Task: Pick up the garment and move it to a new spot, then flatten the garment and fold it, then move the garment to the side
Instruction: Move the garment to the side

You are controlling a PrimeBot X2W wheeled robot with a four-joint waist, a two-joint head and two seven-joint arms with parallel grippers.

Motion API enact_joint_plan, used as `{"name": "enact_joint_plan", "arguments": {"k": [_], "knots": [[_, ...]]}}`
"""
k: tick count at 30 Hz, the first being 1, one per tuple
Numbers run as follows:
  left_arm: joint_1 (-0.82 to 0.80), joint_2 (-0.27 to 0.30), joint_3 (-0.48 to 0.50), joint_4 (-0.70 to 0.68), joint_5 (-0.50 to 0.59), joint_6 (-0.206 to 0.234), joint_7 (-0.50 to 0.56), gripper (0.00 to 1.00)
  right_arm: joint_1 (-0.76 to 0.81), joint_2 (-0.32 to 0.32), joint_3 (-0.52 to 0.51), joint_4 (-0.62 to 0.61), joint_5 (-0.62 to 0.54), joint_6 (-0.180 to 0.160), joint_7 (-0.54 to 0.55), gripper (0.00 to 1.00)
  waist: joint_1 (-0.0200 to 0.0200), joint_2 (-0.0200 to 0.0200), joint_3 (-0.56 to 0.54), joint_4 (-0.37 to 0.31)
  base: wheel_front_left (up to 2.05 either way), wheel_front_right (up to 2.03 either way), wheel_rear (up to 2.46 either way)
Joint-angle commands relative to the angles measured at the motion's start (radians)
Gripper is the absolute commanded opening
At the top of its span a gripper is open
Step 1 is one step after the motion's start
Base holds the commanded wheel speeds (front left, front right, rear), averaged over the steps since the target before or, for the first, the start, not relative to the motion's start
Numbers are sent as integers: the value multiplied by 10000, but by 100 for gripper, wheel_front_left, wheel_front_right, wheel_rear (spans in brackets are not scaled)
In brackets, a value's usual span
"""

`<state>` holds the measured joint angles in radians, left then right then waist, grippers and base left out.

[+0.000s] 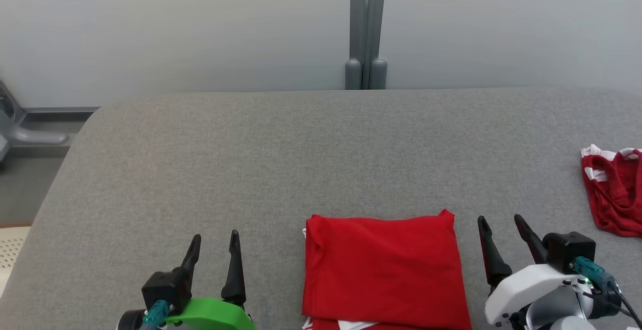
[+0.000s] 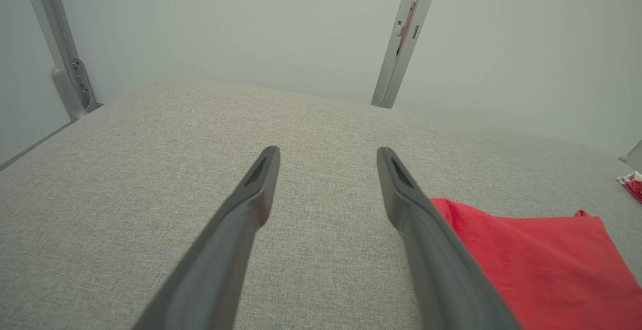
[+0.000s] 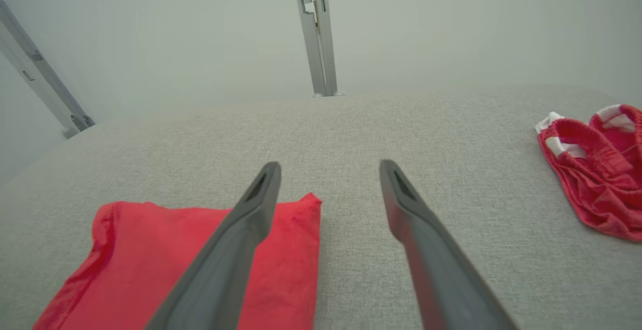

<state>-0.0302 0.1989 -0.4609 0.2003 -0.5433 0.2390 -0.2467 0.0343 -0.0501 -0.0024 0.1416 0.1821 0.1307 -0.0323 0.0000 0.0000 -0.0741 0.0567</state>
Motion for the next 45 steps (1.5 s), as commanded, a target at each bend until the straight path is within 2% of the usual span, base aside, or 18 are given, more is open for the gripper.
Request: {"name": "enact_joint_plan", "arguments": {"k": [1, 7, 17, 23, 24, 25, 26, 27, 30, 34, 38, 45], "knots": [[-27, 63, -14, -41, 26, 8, 42, 100, -64, -7, -18, 117, 2, -2, 115, 100, 0, 0, 63, 88, 0, 0, 0], [-148, 191, -59, -264, 100, 78, 192, 100, -356, -11, -157, 894, -206, -2, 859, 100, 0, 0, 317, 558, 0, 0, 0], [-78, 351, -61, -544, 153, 255, 323, 100, -815, -71, -257, 2688, -200, -2, 2005, 100, 0, 0, 806, 1706, 0, 0, 0], [51, 469, -54, -600, 140, 315, 347, 100, -1018, -52, -246, 3472, -6, -1, 2634, 100, 0, 0, 880, 2058, 0, 0, 0], [67, 475, -60, -609, 137, 324, 349, 100, -1031, -48, -234, 3524, 30, -1, 2659, 36, 0, 0, 875, 2074, 0, 0, 0], [92, 484, -60, -620, 129, 333, 350, 100, -1059, -32, -247, 3596, 81, -1, 2693, 31, 0, 0, 862, 2080, 0, 0, 0], [126, 495, -50, -630, 118, 352, 346, 100, -1086, -30, -226, 3638, 111, -1, 2722, 9, 0, 0, 850, 2061, 0, 0, 0], [172, 514, -47, -640, 109, 355, 349, 100, -1125, -38, -176, 3688, 144, -1, 2756, 0, 0, 0, 835, 2006, 0, 0, 0], [197, 533, -99, -694, 121, 352, 382, 100, -1260, -175, -164, 3691, 161, -2, 2568, 0, 0, 0, 802, 1773, 0, 0, 0], [237, 544, -167, -764, 139, 360, 389, 100, -1486, -381, -129, 3471, 60, -14, 2340, 0, 0, 0, 755, 1116, 0, 0, 0], [195, 431, -321, -853, 184, 347, 404, 100, -1635, -683, -166, 3120, -111, -10, 2300, 0, 0, 0, 719, 102, 0, 0, 0], [-168, 188, -579, -842, 261, 242, 378, 100, -1899, -1296, -479, 2145, -110, -10, 2552, 0, 0, 0, 1019, -2239, 0, 0, 0]]}}
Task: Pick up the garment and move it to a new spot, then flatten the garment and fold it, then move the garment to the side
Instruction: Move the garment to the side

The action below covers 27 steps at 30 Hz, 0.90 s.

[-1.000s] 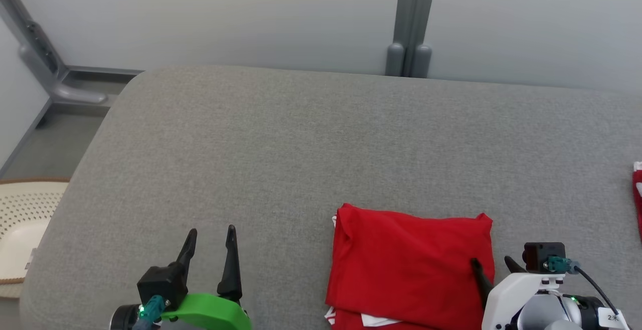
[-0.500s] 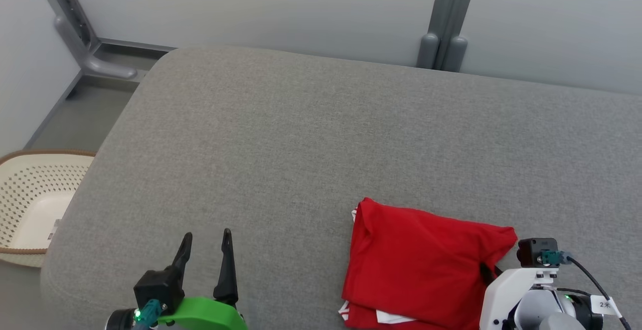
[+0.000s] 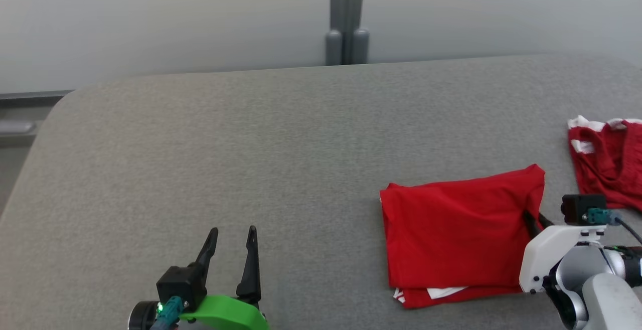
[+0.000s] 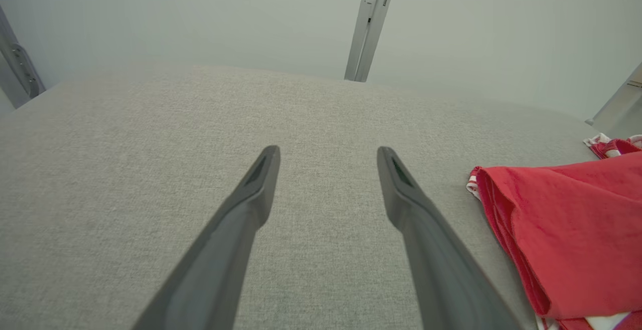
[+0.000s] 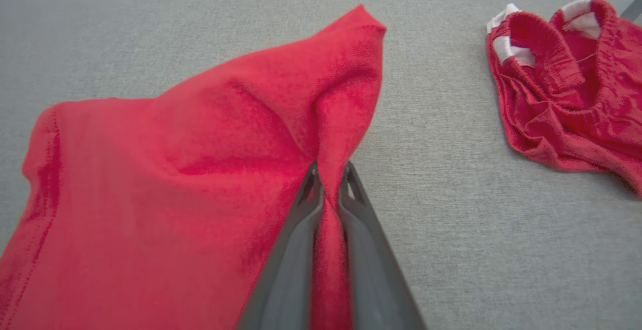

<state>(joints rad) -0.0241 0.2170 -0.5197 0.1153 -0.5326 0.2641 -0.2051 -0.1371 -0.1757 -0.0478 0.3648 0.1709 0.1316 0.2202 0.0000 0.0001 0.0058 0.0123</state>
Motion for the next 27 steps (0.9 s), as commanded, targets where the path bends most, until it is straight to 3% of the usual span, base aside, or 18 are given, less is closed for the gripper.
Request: {"name": "enact_joint_plan", "arguments": {"k": [1, 6, 12, 17, 27], "knots": [[-304, -10, -20, 27, 157, -37, -35, 100, -218, -97, -69, -189, 6, -19, 41, 0, 0, -1, 286, -2060, 0, 0, 0], [-852, -53, -198, 148, 275, -181, 75, 100, -479, -143, -257, -608, 74, -19, 158, 0, 0, -1, 649, -3302, 0, 0, 0], [-1228, -88, -373, 377, 354, -320, 159, 100, -877, 25, -288, -535, 66, -18, 60, 0, 0, -1, 751, -3789, 0, 0, 0], [-1185, -89, -425, 521, 284, -329, 177, 100, -1126, 235, -310, -496, 27, -18, -118, 0, 0, -1, 714, -3429, 0, 0, 0], [-765, -156, -424, 661, 75, -270, -5, 100, -2076, -3, -312, -366, -165, -18, -32, 0, 0, -1, 556, -2289, 0, 0, 0]]}}
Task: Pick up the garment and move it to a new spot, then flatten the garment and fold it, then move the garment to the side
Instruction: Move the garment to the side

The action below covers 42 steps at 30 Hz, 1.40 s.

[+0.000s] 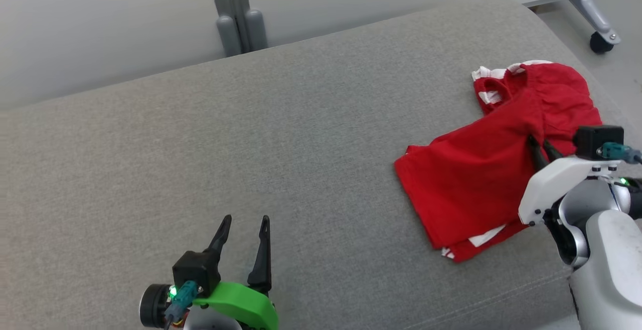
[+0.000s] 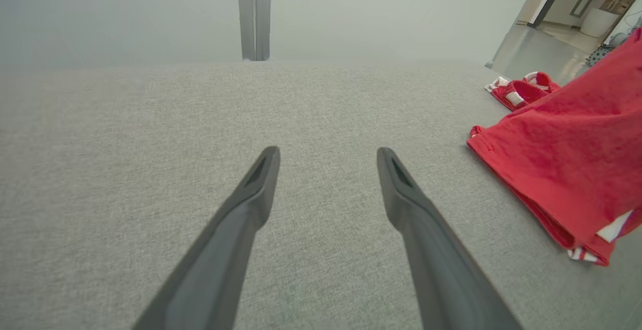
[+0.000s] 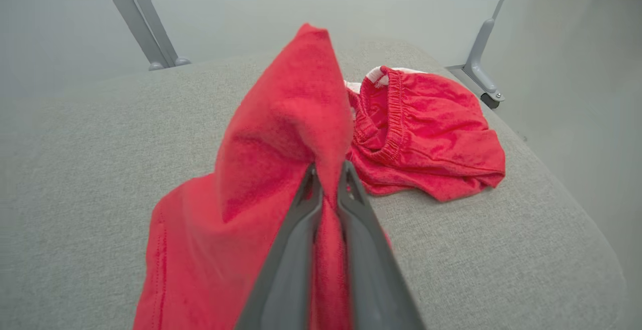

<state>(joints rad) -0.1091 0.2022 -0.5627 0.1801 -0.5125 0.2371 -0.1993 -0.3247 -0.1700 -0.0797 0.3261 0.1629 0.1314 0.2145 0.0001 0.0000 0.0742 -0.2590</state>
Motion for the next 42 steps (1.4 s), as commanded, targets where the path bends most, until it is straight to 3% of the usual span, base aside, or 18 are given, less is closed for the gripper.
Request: {"name": "enact_joint_plan", "arguments": {"k": [1, 7, 20, 25, 28, 30, 31, 32, 36, 42], "knots": [[114, -21, -3, 26, -122, 0, -59, 100, -339, -100, 23, 60, -100, -16, 61, 0, -1, 0, -138, 499, 0, 0, 0], [82, -105, -54, 65, -142, -19, -157, 100, -1511, -433, -168, 565, -178, -16, 304, 0, -1, 0, -88, 875, 0, 0, 0], [-417, 135, -156, -162, 70, -29, -47, 100, -2661, -2438, -1215, 1580, -838, -16, 532, 0, -1, 0, 869, 1442, 0, 0, 0], [-674, 250, -235, -284, 196, -41, 112, 100, -3141, -2843, -1888, 2418, -1251, -18, 209, 0, -1, 0, 1344, 1630, 0, 0, 0], [-786, 310, -246, -338, 249, -6, 199, 100, -3387, -3057, -1702, 2841, -1705, -19, -155, 0, -1, 0, 1567, 1711, 0, 0, 0], [-829, 346, -251, -379, 284, 16, 210, 100, -3542, -3225, -1634, 3217, -2177, -19, -338, 41, -1, 0, 1685, 1749, 0, 0, 0], [-849, 363, -254, -395, 296, 11, 235, 100, -3632, -3229, -1716, 3370, -2301, -18, -378, 76, -1, 0, 1722, 1766, 0, 0, 0], [-869, 394, -257, -425, 309, 25, 256, 100, -3737, -3227, -1873, 3502, -2530, -18, -486, 100, -1, 0, 1763, 1783, 0, 0, 0], [-902, 457, -260, -499, 315, 84, 301, 100, -3890, -3190, -2601, 3761, -3647, -18, -983, 100, -1, 0, 1825, 1821, 0, 0, 0], [-919, 500, -207, -564, 278, 180, 291, 100, -4076, -2507, -3122, 3840, -4314, -18, -1520, 100, -1, 0, 1712, 1770, 0, 0, 0]]}}
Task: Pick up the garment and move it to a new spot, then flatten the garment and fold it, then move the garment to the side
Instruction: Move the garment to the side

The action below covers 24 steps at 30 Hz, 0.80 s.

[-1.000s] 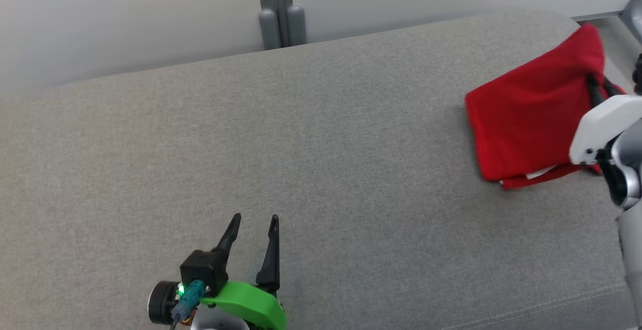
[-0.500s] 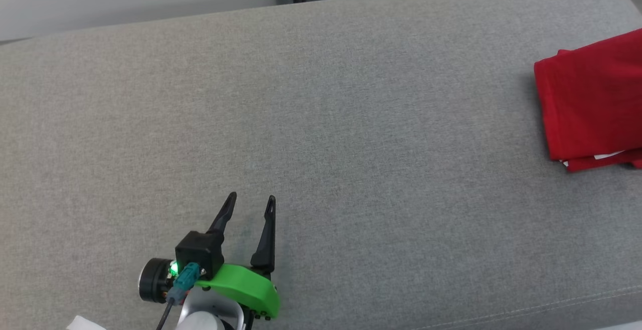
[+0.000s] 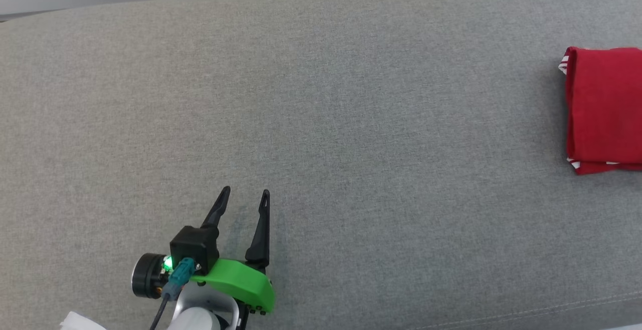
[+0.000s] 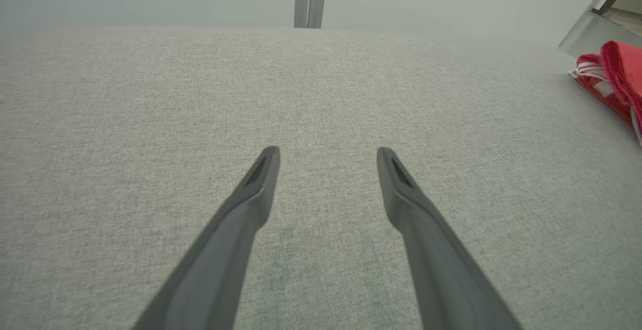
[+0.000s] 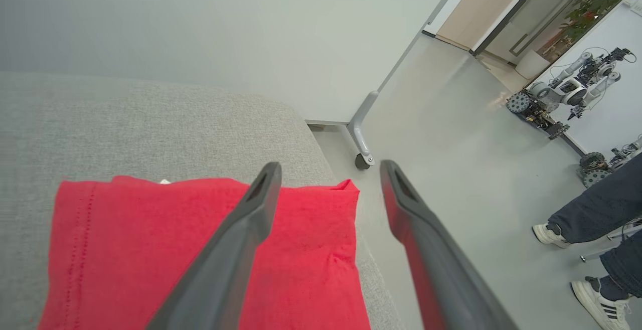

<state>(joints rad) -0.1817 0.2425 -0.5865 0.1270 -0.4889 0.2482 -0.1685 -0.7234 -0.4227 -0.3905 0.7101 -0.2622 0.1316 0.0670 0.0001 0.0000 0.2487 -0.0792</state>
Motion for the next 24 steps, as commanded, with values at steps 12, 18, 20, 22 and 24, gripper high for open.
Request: {"name": "enact_joint_plan", "arguments": {"k": [12, 18, 20, 22, 24], "knots": [[-292, 42, 477, 86, -222, 253, -373, 100, -277, 1145, 1225, -372, 1093, -20, -441, 100, -1, 0, -904, 0, 0, 0, 0], [-320, -185, 874, 550, -513, 179, -696, 100, 15, 1265, 2401, -566, 2016, -20, -667, 100, -1, 0, -1665, 277, 0, 0, 0], [-243, -238, 1012, 753, -606, 160, -791, 100, 211, 1350, 2687, -623, 2389, -20, -838, 100, -1, 0, -1978, 383, 0, 0, 0], [-74, -351, 1242, 911, -740, 157, -865, 100, 525, 1547, 2942, -745, 2719, -20, -997, 100, -1, 0, -2288, 469, 0, 0, 0], [140, -453, 1510, 997, -839, 195, -910, 100, 921, 1756, 3106, -909, 3014, -20, -1106, 100, -1, 0, -2555, 525, 0, 0, 0]]}}
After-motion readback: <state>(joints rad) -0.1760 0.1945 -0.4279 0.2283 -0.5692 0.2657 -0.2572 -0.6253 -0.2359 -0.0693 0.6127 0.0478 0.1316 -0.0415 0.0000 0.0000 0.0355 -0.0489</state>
